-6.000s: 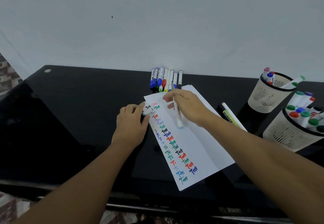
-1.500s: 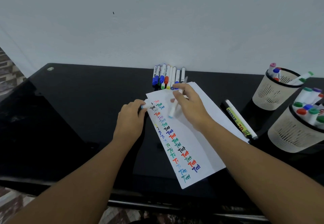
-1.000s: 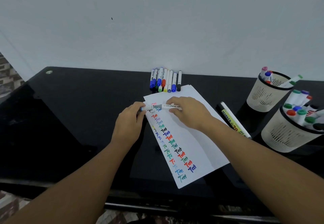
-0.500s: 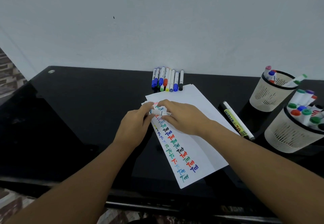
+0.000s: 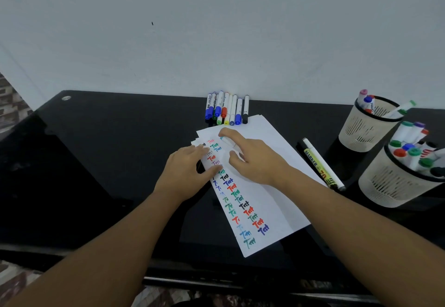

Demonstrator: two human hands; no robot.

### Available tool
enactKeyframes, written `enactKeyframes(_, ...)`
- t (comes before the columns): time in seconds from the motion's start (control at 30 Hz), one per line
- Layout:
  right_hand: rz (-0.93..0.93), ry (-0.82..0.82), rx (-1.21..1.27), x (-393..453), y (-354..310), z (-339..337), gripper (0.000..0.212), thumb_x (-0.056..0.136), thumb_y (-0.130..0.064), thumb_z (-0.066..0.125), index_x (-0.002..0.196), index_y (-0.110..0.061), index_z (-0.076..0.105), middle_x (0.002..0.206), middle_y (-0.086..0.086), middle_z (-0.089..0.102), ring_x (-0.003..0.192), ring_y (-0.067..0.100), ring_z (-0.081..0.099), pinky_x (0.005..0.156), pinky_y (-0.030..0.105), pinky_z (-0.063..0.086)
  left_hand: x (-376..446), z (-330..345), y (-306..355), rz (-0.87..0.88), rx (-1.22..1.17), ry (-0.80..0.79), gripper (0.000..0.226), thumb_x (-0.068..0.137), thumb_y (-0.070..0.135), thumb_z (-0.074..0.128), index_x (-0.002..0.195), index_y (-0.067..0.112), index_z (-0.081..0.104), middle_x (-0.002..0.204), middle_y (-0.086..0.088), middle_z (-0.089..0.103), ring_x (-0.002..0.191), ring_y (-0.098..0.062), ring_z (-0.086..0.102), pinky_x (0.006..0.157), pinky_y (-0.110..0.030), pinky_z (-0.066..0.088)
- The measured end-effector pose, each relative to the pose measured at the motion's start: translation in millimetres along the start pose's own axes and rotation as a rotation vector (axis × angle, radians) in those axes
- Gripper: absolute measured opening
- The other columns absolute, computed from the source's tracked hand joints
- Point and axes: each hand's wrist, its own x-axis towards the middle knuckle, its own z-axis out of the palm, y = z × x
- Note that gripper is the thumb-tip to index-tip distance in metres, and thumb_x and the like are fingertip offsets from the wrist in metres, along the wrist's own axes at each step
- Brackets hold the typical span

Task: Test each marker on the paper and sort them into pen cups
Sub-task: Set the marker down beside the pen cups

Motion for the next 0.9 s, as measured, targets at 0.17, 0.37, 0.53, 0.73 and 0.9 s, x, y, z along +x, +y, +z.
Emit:
enactKeyframes(0.17,-0.013,0.042,0.009,-5.7,3.2,0.6,0.051,0.103,-0.030,0.047,0.148,-0.048,0.029,0.059,-0.007,0.050,0.050,0.011,0.051,0.049,0.020,0.041,-0.6,-0.6,0.2,-0.002,-0.003,0.006,0.072,0.088,0.071,0.057,0.143,0.023,0.057,0.149,0.004,0.054,0.139,-0.015,0.043,0.117,-0.043,0.036)
enactKeyframes(0.37,0.021,0.061,0.059,-11.2,10.6,-0.6,0.049,0.103,-0.029,0.046,0.143,-0.051,0.029,0.063,0.004,0.056,0.054,0.018,0.054,0.054,0.033,0.049,0.2,-0.2,-1.0,-0.014,0.019,-0.020,0.073,0.088,0.073,0.055,0.143,0.025,0.056,0.150,0.005,0.052,0.140,-0.014,0.042,0.117,-0.044,0.036)
enactKeyframes(0.53,0.086,0.031,0.219,-15.0,7.8,-7.5,0.054,0.110,-0.021,0.036,0.154,-0.051,0.024,0.091,0.007,0.065,0.077,0.018,0.063,0.072,0.033,0.053,-0.2,-2.2,-2.0,-0.010,0.006,-0.029,0.080,0.086,0.078,0.052,0.145,0.024,0.054,0.151,0.004,0.052,0.140,-0.017,0.042,0.116,-0.044,0.036)
enactKeyframes(0.73,0.188,0.134,0.451,-27.1,14.0,-32.5,0.042,0.106,-0.012,0.036,0.124,-0.034,0.068,0.111,-0.007,0.066,0.099,0.009,0.068,0.093,0.030,0.053,-8.3,-7.7,3.5,0.019,0.103,-0.067,0.091,0.080,0.089,0.032,0.152,0.034,0.042,0.159,0.002,0.037,0.147,-0.020,0.030,0.121,-0.046,0.025)
enactKeyframes(0.9,0.269,0.173,0.565,-42.8,25.4,-55.4,0.040,0.099,-0.008,0.059,0.126,-0.037,0.055,0.114,0.001,0.067,0.104,0.018,0.069,0.090,0.036,0.056,-8.9,-7.8,31.6,-0.022,0.157,-0.301,0.096,0.079,0.094,0.026,0.160,0.043,0.014,0.170,0.001,0.004,0.156,-0.022,0.002,0.125,-0.048,0.006)
